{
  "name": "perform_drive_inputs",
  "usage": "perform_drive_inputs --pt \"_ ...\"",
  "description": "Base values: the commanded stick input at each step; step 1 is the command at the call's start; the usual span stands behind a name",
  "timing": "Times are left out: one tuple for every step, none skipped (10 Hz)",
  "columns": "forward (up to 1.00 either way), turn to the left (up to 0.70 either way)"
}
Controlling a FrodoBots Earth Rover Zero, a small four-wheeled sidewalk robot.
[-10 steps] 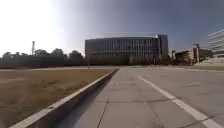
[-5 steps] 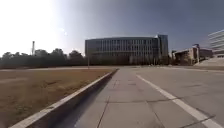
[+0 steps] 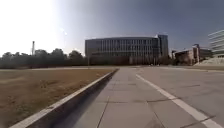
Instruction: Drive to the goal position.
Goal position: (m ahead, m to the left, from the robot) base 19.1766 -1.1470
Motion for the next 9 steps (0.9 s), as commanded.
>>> perform_drive_inputs --pt "0.05 0.0" --pt "0.05 0.0" --pt "0.05 0.0" --pt "0.05 0.0" --pt "0.05 0.0" --pt "0.05 0.0" --pt "0.05 0.0" --pt "0.05 0.0" --pt "0.05 0.0"
